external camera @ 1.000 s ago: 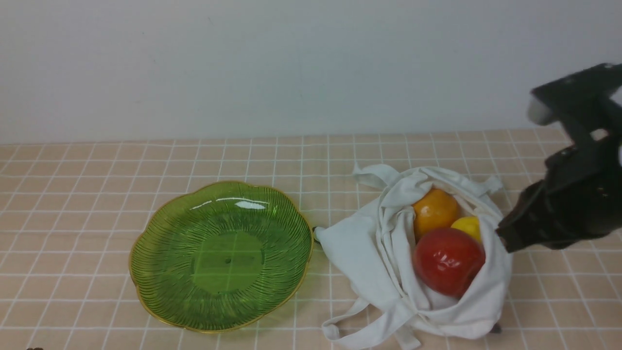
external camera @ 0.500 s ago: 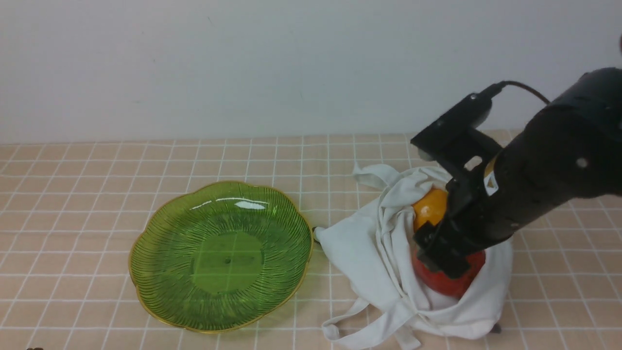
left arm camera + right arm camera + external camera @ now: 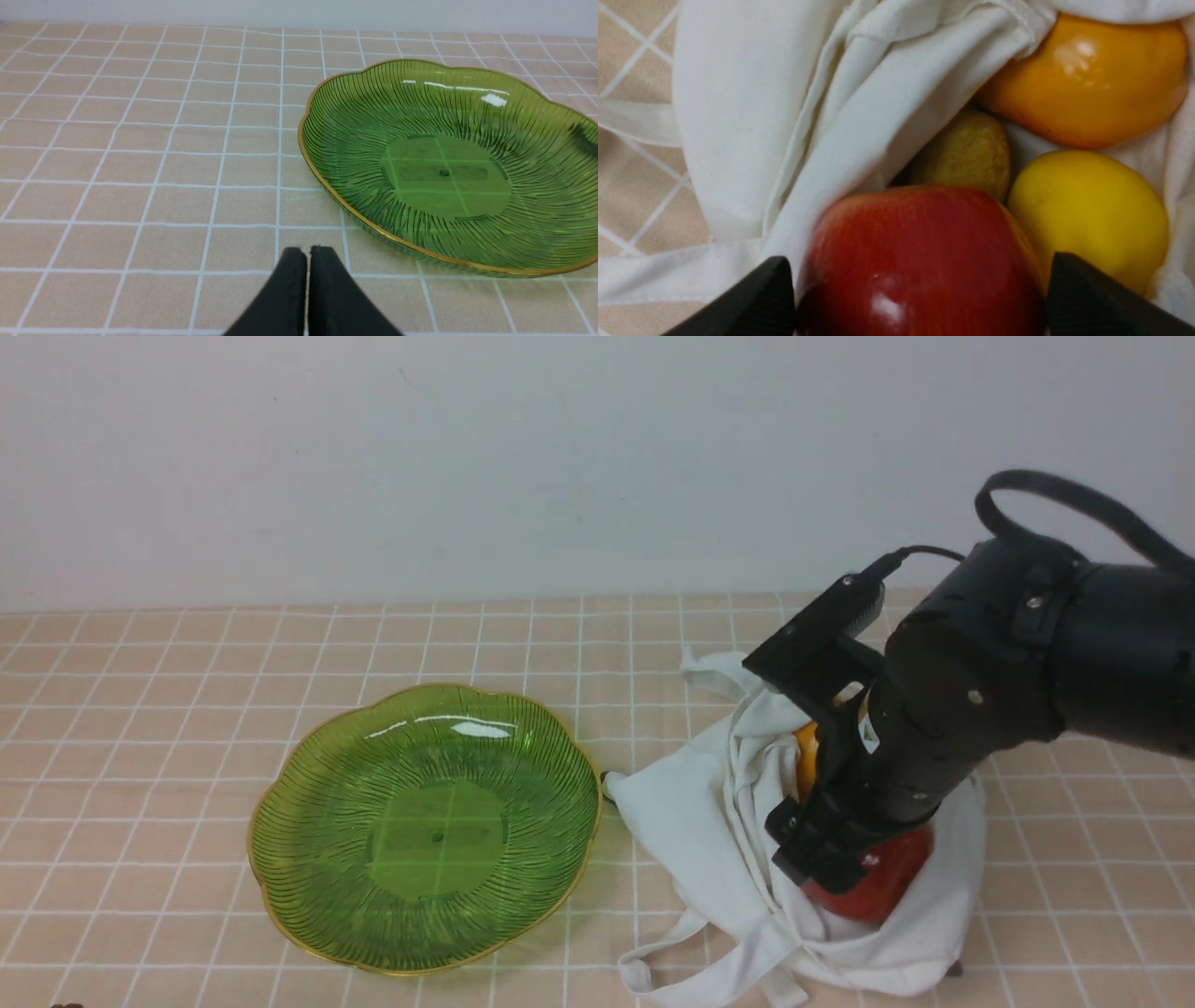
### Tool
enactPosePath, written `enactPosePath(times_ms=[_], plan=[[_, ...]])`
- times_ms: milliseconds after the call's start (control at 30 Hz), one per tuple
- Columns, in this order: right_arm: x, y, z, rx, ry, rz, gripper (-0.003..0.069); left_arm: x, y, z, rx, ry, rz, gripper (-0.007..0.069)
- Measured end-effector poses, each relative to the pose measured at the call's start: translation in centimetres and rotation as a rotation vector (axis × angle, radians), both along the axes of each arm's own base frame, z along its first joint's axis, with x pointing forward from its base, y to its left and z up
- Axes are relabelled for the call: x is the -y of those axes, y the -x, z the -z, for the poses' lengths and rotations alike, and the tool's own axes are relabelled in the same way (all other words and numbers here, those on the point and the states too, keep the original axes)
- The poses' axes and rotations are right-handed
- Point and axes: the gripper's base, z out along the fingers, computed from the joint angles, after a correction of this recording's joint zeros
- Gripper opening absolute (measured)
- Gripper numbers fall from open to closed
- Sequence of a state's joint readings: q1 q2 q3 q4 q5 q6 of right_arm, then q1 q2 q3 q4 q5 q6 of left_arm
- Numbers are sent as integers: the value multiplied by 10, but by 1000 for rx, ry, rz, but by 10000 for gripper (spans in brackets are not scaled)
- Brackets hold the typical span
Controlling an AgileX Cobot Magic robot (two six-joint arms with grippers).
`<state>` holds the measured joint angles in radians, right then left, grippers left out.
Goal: Take the fruit out of the bag on the brown coffee tablecloth and place them on the plate.
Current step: 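Reach into the cloth bag and grasp a fruit inside it with the right gripper, then move the fruit from the bag and place it onto the plate with the right gripper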
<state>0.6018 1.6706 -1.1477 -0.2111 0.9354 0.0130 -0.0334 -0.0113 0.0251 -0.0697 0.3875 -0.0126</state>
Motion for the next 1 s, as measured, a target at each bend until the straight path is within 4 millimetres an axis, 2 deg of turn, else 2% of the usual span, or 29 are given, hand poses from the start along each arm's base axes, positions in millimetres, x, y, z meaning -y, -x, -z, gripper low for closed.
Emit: enactPosePath(times_ms=[67, 333, 400, 500, 533, 567, 633, 667, 767, 800, 900, 967, 1000], plan=[[0, -1, 1, 0, 1, 5, 596, 0, 0, 0, 0, 0, 0, -8], [6, -2, 1, 14, 86, 2, 595, 0, 0, 0, 0, 0, 0, -8], [8, 0, -5, 29, 84, 8, 595, 0, 0, 0, 0, 0, 0, -8], [8, 2, -22, 62, 41, 27, 595, 0, 0, 0, 0, 0, 0, -8], [7, 3, -44, 105, -20, 40, 595, 0, 0, 0, 0, 0, 0, -8], [6, 3, -46, 108, -33, 43, 595, 0, 0, 0, 0, 0, 0, -8], [3, 4, -72, 160, -121, 52, 595, 0, 0, 0, 0, 0, 0, -8], [-3, 3, -94, 201, -221, 56, 595, 0, 0, 0, 0, 0, 0, -8], [-14, 2, -120, 244, -398, 61, 595, 0, 0, 0, 0, 1, 0, -8], [-24, 2, -130, 260, -495, 42, 595, 0, 0, 0, 0, 1, 0, -8], [-51, 2, -133, 275, -614, -54, 595, 0, 0, 0, 0, 1, 0, -8], [-73, 1, -121, 273, -625, -147, 595, 0, 0, 0, 0, 1, 0, -8], [-77, 2, -120, 272, -630, -159, 595, 0, 0, 0, 0, 1, 0, -8]])
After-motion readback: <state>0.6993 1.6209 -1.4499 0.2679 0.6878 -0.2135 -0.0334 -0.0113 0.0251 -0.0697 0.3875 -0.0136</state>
